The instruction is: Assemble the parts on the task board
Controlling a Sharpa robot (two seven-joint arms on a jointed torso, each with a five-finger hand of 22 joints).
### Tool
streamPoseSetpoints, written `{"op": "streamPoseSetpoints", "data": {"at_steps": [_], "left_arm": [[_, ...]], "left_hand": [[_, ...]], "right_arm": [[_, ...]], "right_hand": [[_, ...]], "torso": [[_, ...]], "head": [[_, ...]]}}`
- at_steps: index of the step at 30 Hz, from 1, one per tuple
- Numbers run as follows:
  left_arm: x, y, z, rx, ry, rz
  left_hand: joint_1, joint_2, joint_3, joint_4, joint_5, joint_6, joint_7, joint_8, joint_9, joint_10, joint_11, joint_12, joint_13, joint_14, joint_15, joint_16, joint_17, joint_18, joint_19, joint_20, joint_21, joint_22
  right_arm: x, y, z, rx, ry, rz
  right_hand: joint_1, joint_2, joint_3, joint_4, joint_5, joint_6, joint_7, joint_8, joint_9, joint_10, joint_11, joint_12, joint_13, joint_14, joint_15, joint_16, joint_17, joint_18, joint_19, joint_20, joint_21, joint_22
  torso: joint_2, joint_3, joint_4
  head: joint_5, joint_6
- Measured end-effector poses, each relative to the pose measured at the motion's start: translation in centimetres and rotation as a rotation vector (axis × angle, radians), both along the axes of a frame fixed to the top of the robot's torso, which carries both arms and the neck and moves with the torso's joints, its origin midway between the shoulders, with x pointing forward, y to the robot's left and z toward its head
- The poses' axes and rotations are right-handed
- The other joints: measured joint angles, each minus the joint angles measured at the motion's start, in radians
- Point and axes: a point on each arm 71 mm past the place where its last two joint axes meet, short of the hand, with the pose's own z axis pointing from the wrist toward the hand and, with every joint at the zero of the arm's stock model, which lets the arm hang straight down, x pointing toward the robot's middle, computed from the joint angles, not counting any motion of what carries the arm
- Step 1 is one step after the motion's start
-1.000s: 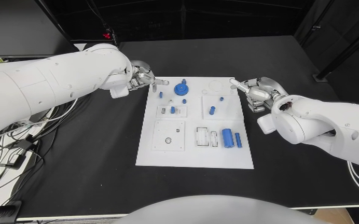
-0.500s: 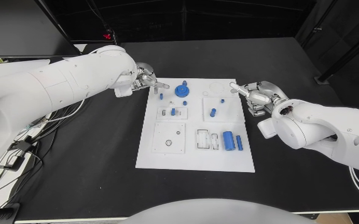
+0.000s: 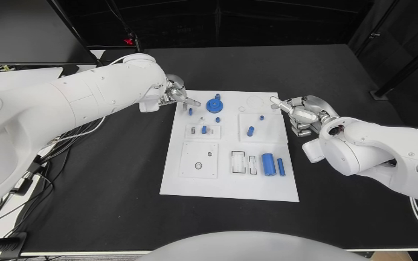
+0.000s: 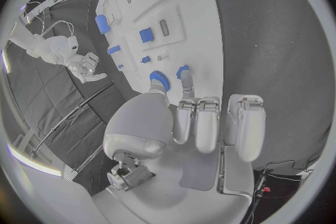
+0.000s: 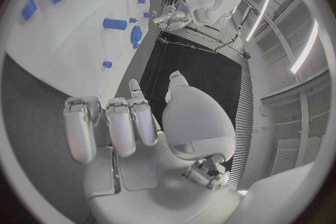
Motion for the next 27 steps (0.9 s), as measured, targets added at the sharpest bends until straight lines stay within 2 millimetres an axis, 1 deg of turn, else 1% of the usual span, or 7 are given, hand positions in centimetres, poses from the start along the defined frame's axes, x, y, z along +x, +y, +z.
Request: {"op": "streamPoseSetpoints", "data": {"at_steps": [8, 11, 16, 19, 22, 26, 27], "left_arm": [[0.1, 0.1, -0.3, 0.019, 0.014, -0.007], [0.1, 0.1, -0.4, 0.024, 0.021, -0.01], [-0.1, -0.2, -0.7, 0.031, 0.039, -0.02], [-0.1, -0.3, -0.9, 0.034, 0.048, -0.024], [-0.1, -0.4, -1.1, 0.036, 0.054, -0.026], [-0.1, -0.4, -1.2, 0.037, 0.058, -0.029], [-0.1, -0.4, -1.2, 0.037, 0.059, -0.029]], "left_hand": [[-0.001, 0.001, -0.006, 0.0, 0.0, 0.007, 0.0, -0.005, -0.002, 0.0, 0.0, 0.0, 0.0, 0.0, 0.0, 0.0, 0.0, 0.0, 0.0, 0.0, 0.0, 0.0], [-0.003, 0.008, -0.008, 0.003, 0.0, 0.007, 0.0, -0.009, -0.002, 0.0, 0.0, 0.0, 0.0, 0.0, 0.0, 0.0, 0.0, 0.0, 0.0, 0.0, 0.0, 0.0], [-0.003, 0.021, -0.008, 0.003, 0.0, 0.011, -0.003, -0.015, -0.004, 0.0, 0.0, 0.0, 0.0, 0.0, 0.0, 0.0, 0.0, 0.0, -0.004, -0.004, 0.0, 0.0], [-0.002, 0.022, -0.008, 0.003, 0.0, 0.014, 0.0, -0.015, -0.004, 0.0, 0.0, 0.0, 0.0, 0.0, 0.0, 0.0, 0.0, 0.0, -0.004, -0.004, 0.0, 0.0], [0.001, 0.033, -0.008, 0.003, 0.0, 0.014, 0.0, -0.015, -0.004, 0.0, 0.0, 0.0, 0.0, 0.0, 0.0, 0.0, 0.0, 0.0, -0.004, -0.004, 0.0, 0.0], [0.002, 0.034, -0.008, 0.003, 0.0, 0.014, 0.0, -0.02, -0.005, 0.0, 0.0, 0.0, 0.0, 0.0, 0.0, 0.0, 0.0, 0.0, -0.004, -0.004, 0.0, 0.0], [0.006, 0.04, -0.008, 0.003, 0.0, 0.015, 0.0, -0.02, -0.005, 0.0, 0.0, 0.0, 0.0, 0.0, 0.0, 0.0, 0.0, 0.0, -0.004, -0.004, 0.0, 0.0]], "right_arm": [[0.0, -0.1, 0.0, -0.002, 0.0, -0.003], [0.1, -0.2, 0.0, -0.002, 0.0, -0.004], [0.1, -0.2, 0.0, -0.003, 0.0, -0.004], [0.1, -0.1, -0.1, -0.002, 0.001, -0.003], [0.1, -0.1, -0.1, -0.002, 0.001, -0.003], [0.1, -0.1, -0.1, -0.002, 0.001, -0.003], [0.1, -0.1, -0.1, -0.002, 0.001, -0.003]], "right_hand": [[0.0, 0.0, 0.0, 0.0, 0.0, 0.0, 0.0, 0.0, -0.001, 0.0, 0.0, 0.0, 0.0, 0.0, 0.0, 0.0, 0.0, 0.0, 0.0, 0.0, 0.0, 0.0], [0.0, 0.0, 0.0, 0.0, 0.0, 0.0, 0.0, 0.0, -0.001, 0.0, 0.0, 0.0, 0.0, 0.0, 0.0, 0.0, 0.0, 0.0, 0.0, 0.0, 0.0, 0.0], [0.0, 0.0, 0.0, 0.0, 0.0, 0.0, 0.0, 0.0, -0.001, 0.0, 0.0, 0.0, 0.0, 0.0, 0.0, 0.0, 0.0, 0.0, 0.0, 0.0, 0.0, 0.0], [0.0, 0.0, 0.0, 0.0, 0.0, 0.0, 0.0, 0.0, -0.001, 0.0, 0.0, 0.0, 0.0, 0.0, 0.0, 0.0, 0.0, 0.0, 0.0, 0.0, 0.0, 0.0], [0.0, 0.0, 0.0, 0.0, 0.0, 0.0, 0.0, 0.0, -0.001, 0.0, 0.0, 0.0, 0.0, 0.0, 0.0, 0.0, 0.0, 0.0, 0.0, 0.0, 0.0, 0.0], [0.0, 0.0, 0.0, 0.0, 0.0, 0.0, 0.0, 0.0, -0.001, 0.0, 0.0, 0.0, 0.0, 0.0, 0.0, 0.0, 0.0, 0.0, 0.0, 0.0, 0.0, 0.0], [0.0, 0.0, 0.0, 0.0, 0.0, 0.0, 0.0, 0.0, -0.001, 0.0, 0.0, 0.0, 0.0, 0.0, 0.0, 0.0, 0.0, 0.0, 0.0, 0.0, 0.0, 0.0]], "torso": [[-0.001, 0.0012, 0.0], [-0.001, 0.0016, 0.0007], [-0.001, 0.0014, 0.0008], [0.0, 0.0012, 0.0008], [0.0, 0.0012, 0.0008], [0.0, 0.0012, 0.0009], [0.0, 0.0014, 0.001]], "head": [[0.002, -0.003], [0.002, -0.006], [0.003, -0.008], [0.004, -0.01], [0.004, -0.011], [0.004, -0.012], [0.004, -0.013]]}}
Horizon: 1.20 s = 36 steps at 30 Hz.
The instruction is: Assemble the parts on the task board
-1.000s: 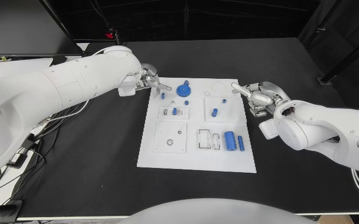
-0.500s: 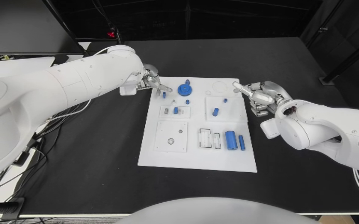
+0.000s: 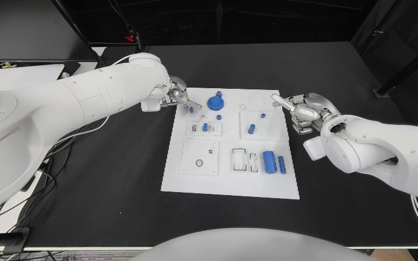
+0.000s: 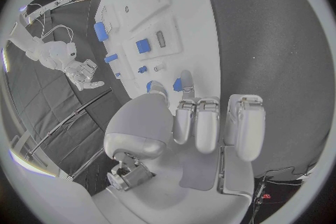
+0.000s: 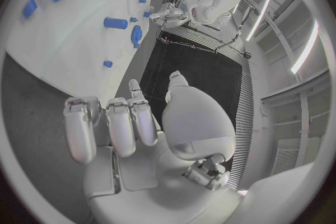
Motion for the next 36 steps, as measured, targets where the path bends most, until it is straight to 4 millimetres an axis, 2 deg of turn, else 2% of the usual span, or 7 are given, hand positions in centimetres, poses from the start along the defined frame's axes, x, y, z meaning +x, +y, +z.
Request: {"op": "streamPoseSetpoints", "data": {"at_steps": [3, 12, 20, 28, 32, 36], "left_arm": [[0.0, -0.04, -0.08, 0.001, 0.004, -0.002], [-0.03, -0.24, -0.25, 0.003, 0.011, -0.006], [0.02, -0.18, -0.26, 0.004, 0.01, -0.003], [0.04, -0.15, -0.26, 0.004, 0.008, -0.002], [0.08, -0.12, -0.25, 0.002, 0.003, 0.001], [0.11, -0.08, -0.23, 0.001, 0.0, 0.003]], "left_hand": [[0.0, 0.02, 0.0, 0.0, 0.0, 0.007, 0.001, -0.006, -0.001, 0.0, 0.0, 0.0, 0.0, 0.0, 0.0, 0.0, 0.0, 0.0, 0.0, 0.0, 0.0, 0.0], [0.022, 0.041, 0.0, 0.0, 0.008, 0.01, -0.003, -0.018, -0.001, -0.004, -0.003, 0.0, 0.003, 0.0, 0.0, 0.0, 0.0, 0.0, 0.0, 0.0, 0.0, 0.0], [0.026, 0.045, 0.0, 0.0, 0.012, 0.01, -0.003, -0.018, -0.001, -0.006, -0.002, 0.002, 0.003, 0.0, 0.0, 0.0, 0.0, 0.0, 0.0, 0.0, 0.0, 0.0], [0.048, 0.056, 0.0, 0.0, 0.038, 0.01, -0.003, -0.027, 0.001, -0.003, -0.005, 0.009, 0.004, 0.0, 0.0, 0.0, 0.0, 0.0, 0.0, 0.0, 0.0, 0.0], [0.067, 0.059, 0.0, 0.0, 0.062, 0.01, -0.003, -0.032, 0.004, -0.003, -0.004, 0.009, 0.004, 0.0, 0.0, 0.0, 0.0, 0.0, 0.0, 0.0, 0.0, 0.0], [0.078, 0.062, 0.0, 0.0, 0.065, 0.01, -0.003, -0.033, 0.004, -0.003, -0.004, 0.008, 0.006, 0.001, 0.0, 0.0, 0.0, 0.0, 0.0, 0.0, 0.0, 0.0]], "right_arm": [[0.0, 0.01, 0.0, 0.0, 0.0, 0.0], [-0.04, 0.14, 0.01, 0.001, 0.001, 0.003], [-0.04, 0.14, 0.0, 0.001, 0.003, 0.003], [-0.06, 0.16, -0.01, 0.001, 0.005, 0.002], [-0.07, 0.18, -0.02, 0.001, 0.006, 0.003], [-0.08, 0.2, -0.02, 0.001, 0.007, 0.003]], "right_hand": [[0.0, 0.0, 0.0, 0.0, 0.0, 0.0, 0.0, 0.0, 0.0, 0.0, 0.0, 0.0, 0.0, 0.0, 0.0, 0.0, 0.0, 0.0, 0.0, 0.0, 0.0, 0.0], [0.0, 0.0, 0.0, 0.0, 0.0, 0.0, 0.0, 0.0, 0.0, 0.0, 0.0, 0.0, 0.0, 0.0, 0.0, 0.0, 0.0, 0.0, 0.0, 0.0, 0.0, 0.0], [0.0, 0.0, 0.0, 0.0, 0.0, -0.004, 0.004, 0.0, 0.0, 0.0, 0.0, 0.0, 0.0, 0.0, 0.0, 0.0, 0.0, 0.0, 0.0, 0.0, 0.0, 0.0], [0.0, 0.0, 0.0, 0.0, 0.0, -0.004, 0.004, 0.0, 0.0, 0.0, 0.0, 0.0, 0.0, 0.0, 0.0, 0.0, 0.001, 0.0, 0.0, 0.0, 0.0, 0.0], [0.0, 0.0, 0.0, 0.0, 0.0, -0.004, 0.004, 0.0, 0.0, 0.0, 0.0, 0.0, 0.0, 0.0, 0.0, 0.0, 0.001, 0.0, 0.0, 0.0, 0.0, 0.0], [0.0, 0.0, 0.0, 0.0, 0.0, -0.004, 0.004, 0.0, 0.0, 0.0, 0.0, 0.0, 0.0, 0.0, 0.0, 0.0, 0.001, 0.0, 0.0, 0.0, 0.0, 0.0]], "torso": [[0.0, 0.0002, 0.0001], [0.0, -0.0001, -0.0005], [0.0, -0.0001, -0.0009], [0.0, 0.0009, -0.0008], [0.0, 0.0003, -0.0008], [0.0, -0.0007, -0.0015]], "head": [[0.002, -0.002], [0.004, -0.003], [0.001, -0.006], [0.003, -0.008], [0.004, -0.007], [0.004, -0.008]]}}
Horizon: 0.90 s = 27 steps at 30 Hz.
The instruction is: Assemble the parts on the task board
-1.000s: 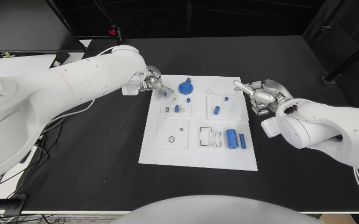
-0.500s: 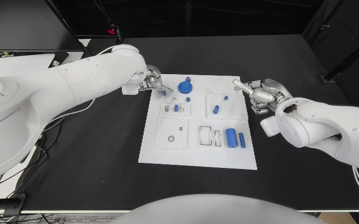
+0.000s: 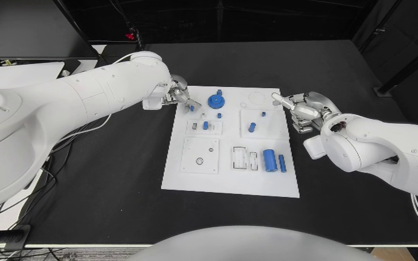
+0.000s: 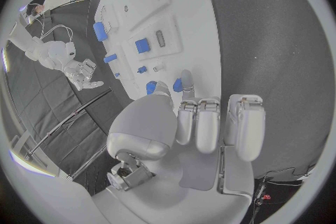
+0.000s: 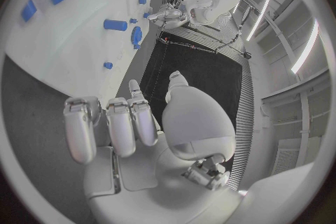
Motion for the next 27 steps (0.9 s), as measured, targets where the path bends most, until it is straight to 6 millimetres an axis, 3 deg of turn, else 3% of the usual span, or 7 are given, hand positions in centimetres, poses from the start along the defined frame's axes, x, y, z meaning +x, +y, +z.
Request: {"op": "streamPoseSetpoints", "data": {"at_steps": [9, 17, 27], "left_arm": [[0.07, -0.14, 0.03, -0.002, -0.006, 0.001], [0.15, -0.06, 0.07, -0.003, -0.009, 0.004], [0.17, -0.34, 0.04, -0.007, -0.009, -0.002]], "left_hand": [[0.011, -0.002, 0.0, 0.0, 0.003, 0.0, 0.0, -0.004, 0.003, 0.0, 0.001, -0.002, 0.0, -0.001, -0.007, 0.0, 0.0, 0.0, 0.0, 0.0, 0.0, 0.0], [0.011, -0.002, 0.003, -0.003, 0.007, 0.0, 0.0, -0.01, 0.005, -0.002, 0.002, -0.002, 0.0, -0.001, -0.007, 0.0, 0.0, 0.0, 0.0, 0.0, 0.0, 0.001], [0.026, -0.007, 0.059, 0.0, 0.023, 0.0, 0.0, -0.016, 0.007, 0.0, 0.0, 0.001, 0.0, -0.002, -0.005, 0.0, 0.0, 0.0, 0.004, -0.004, 0.0, 0.001]], "right_arm": [[0.0, -0.05, -0.02, -0.001, 0.002, -0.002], [0.01, -0.03, -0.03, -0.001, 0.003, -0.001], [0.01, -0.06, -0.03, -0.002, 0.003, -0.002]], "right_hand": [[0.0, 0.0, 0.0, 0.0, 0.0, 0.0, 0.0, 0.0, 0.0, 0.0, 0.0, 0.0, 0.0, 0.0, 0.0, 0.0, 0.0, 0.0, 0.0, 0.0, 0.0, 0.0], [0.0, 0.0, 0.0, 0.0, 0.0, 0.0, 0.0, 0.0, 0.0, 0.0, 0.0, 0.0, 0.0, 0.0, 0.0, 0.0, 0.0, 0.0, 0.0, 0.0, 0.0, 0.0], [0.0, 0.0, 0.0, 0.0, 0.0, 0.0, 0.0, 0.0, 0.0, 0.0, 0.0, 0.0, 0.0, 0.0, 0.0, 0.0, 0.0, 0.0, 0.0, 0.0, 0.0, 0.0]], "torso": [[0.0, 0.0001, 0.0], [0.0, 0.0004, 0.0], [0.0, 0.0002, 0.0]], "head": [[-0.008, 0.001], [-0.004, 0.001], [-0.002, 0.0]]}}
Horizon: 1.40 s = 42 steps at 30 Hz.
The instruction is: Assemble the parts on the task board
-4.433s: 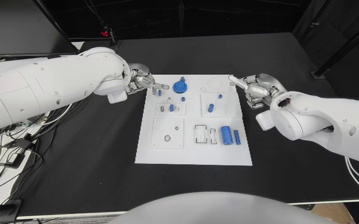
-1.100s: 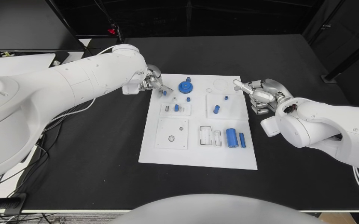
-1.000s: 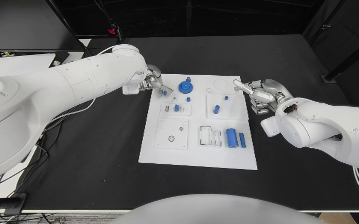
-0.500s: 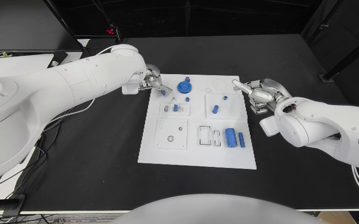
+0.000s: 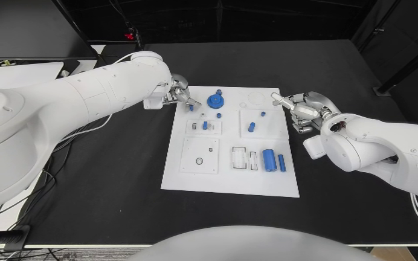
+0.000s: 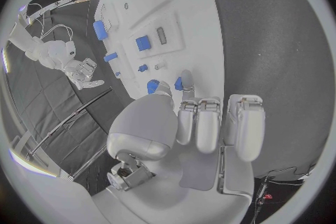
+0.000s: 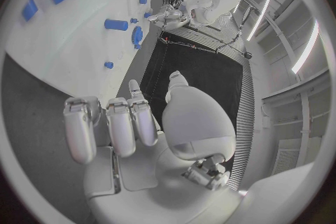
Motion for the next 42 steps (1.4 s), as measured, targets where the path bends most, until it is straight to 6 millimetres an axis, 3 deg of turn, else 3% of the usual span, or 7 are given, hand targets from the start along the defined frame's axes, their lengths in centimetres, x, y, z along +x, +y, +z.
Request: {"op": "streamPoseSetpoints", "data": {"at_steps": [13, 19, 22, 24, 27, 36, 42], "left_arm": [[0.02, -0.02, -0.04, -0.001, 0.001, -0.001], [0.01, -0.01, -0.06, -0.001, 0.001, -0.001], [0.0, 0.0, -0.06, -0.001, 0.002, -0.001], [-0.01, -0.01, -0.06, -0.001, 0.001, -0.001], [-0.01, -0.02, -0.06, -0.002, 0.001, -0.001], [-0.01, -0.03, -0.06, -0.006, -0.006, -0.001], [-0.05, 0.11, -0.05, -0.015, -0.016, -0.001]], "left_hand": [[0.037, -0.036, 0.055, -0.003, 0.027, 0.0, 0.0, -0.015, 0.004, 0.0, 0.0, -0.005, 0.0, 0.003, -0.003, 0.0, 0.0, 0.0, 0.0, 0.0, 0.0, 0.0], [0.089, -0.08, 0.107, -0.002, 0.103, 0.007, 0.0, -0.025, 0.007, 0.002, 0.002, -0.012, -0.006, 0.002, -0.003, 0.0, 0.0, 0.0, -0.004, -0.004, 0.0, 0.0], [0.146, -0.113, 0.176, -0.009, 0.15, 0.014, 0.0, -0.033, 0.007, 0.002, 0.002, -0.009, -0.006, -0.001, -0.007, 0.0, 0.0, 0.0, -0.004, -0.004, 0.0, 0.0], [0.176, -0.141, 0.231, 0.0, 0.153, 0.019, 0.005, -0.04, 0.007, 0.002, 0.002, -0.009, -0.006, -0.001, -0.007, 0.0, 0.0, 0.0, -0.004, -0.004, 0.0, 0.0], [0.196, -0.158, 0.283, 0.002, 0.152, 0.021, 0.008, -0.047, 0.008, 0.001, 0.002, -0.008, -0.005, 0.0, -0.007, 0.0, 0.0, 0.0, -0.004, -0.004, 0.0, 0.0], [0.207, -0.169, 0.379, 0.025, 0.148, 0.027, 0.016, -0.056, 0.019, 0.001, 0.003, -0.007, -0.005, 0.002, -0.009, 0.0, 0.0, 0.0, -0.004, 0.004, 0.0, 0.0], [0.211, -0.173, 0.395, 0.041, 0.148, 0.027, 0.016, -0.058, 0.02, 0.001, 0.003, -0.006, -0.005, 0.002, -0.009, 0.0, 0.0, 0.0, -0.004, 0.004, 0.0, 0.0]], "right_arm": [[-0.01, -0.05, 0.0, 0.0, 0.0, -0.001], [-0.01, -0.05, 0.0, 0.0, 0.0, -0.001], [-0.01, -0.05, 0.0, 0.0, 0.0, -0.001], [-0.01, -0.05, 0.0, 0.0, 0.0, -0.001], [-0.01, -0.05, 0.0, 0.0, 0.0, -0.001], [-0.01, -0.09, -0.01, -0.001, 0.0, -0.002], [-0.02, -0.11, -0.04, -0.001, 0.001, -0.003]], "right_hand": [[0.0, 0.0, 0.0, 0.0, 0.0, 0.0, 0.0, 0.004, 0.0, 0.0, 0.0, 0.0, 0.0, 0.0, 0.0, 0.0, 0.0, 0.0, 0.0, 0.0, 0.0, 0.0], [0.0, 0.0, 0.0, 0.0, 0.0, 0.0, 0.0, 0.004, 0.0, 0.0, 0.0, 0.0, 0.0, 0.0, 0.0, 0.0, 0.0, 0.0, 0.0, 0.0, 0.0, 0.0], [0.0, 0.0, 0.0, 0.0, 0.0, 0.0, 0.0, 0.004, 0.0, 0.0, 0.0, 0.0, 0.0, 0.0, 0.0, 0.0, 0.0, 0.0, 0.0, 0.0, 0.0, 0.0], [0.0, 0.0, 0.0, 0.0, 0.0, 0.0, 0.0, 0.004, 0.0, 0.0, 0.0, 0.0, 0.0, 0.0, 0.0, 0.0, 0.0, 0.0, 0.0, 0.0, 0.0, 0.0], [0.0, 0.0, -0.003, 0.003, 0.0, 0.0, 0.0, 0.004, 0.0, 0.0, 0.0, 0.0, 0.0, 0.0, 0.0, 0.0, 0.0, 0.0, 0.0, 0.0, 0.0, 0.0], [0.0, 0.0, -0.003, 0.003, 0.0, 0.0, 0.0, 0.004, 0.0, 0.0, 0.0, 0.0, 0.0, 0.0, 0.0, 0.0, 0.0, 0.0, 0.0, 0.0, 0.0, 0.0], [0.0, 0.0, -0.003, 0.003, 0.0, 0.0, 0.0, 0.004, 0.0, 0.0, 0.0, 0.0, 0.0, 0.0, 0.0, 0.0, 0.0, 0.0, 0.0, 0.0, 0.0, 0.0]], "torso": [[0.0, 0.0, -0.0001], [0.0, -0.0001, -0.0005], [0.0, -0.0002, -0.0005], [0.0, -0.0002, -0.0005], [0.0, -0.0002, -0.0005], [0.0, -0.0001, -0.0005], [0.0, 0.0001, 0.0001]], "head": [[0.0, -0.002], [-0.002, -0.003], [-0.002, -0.003], [-0.003, -0.003], [-0.003, -0.003], [-0.005, 0.0], [-0.006, 0.001]]}}
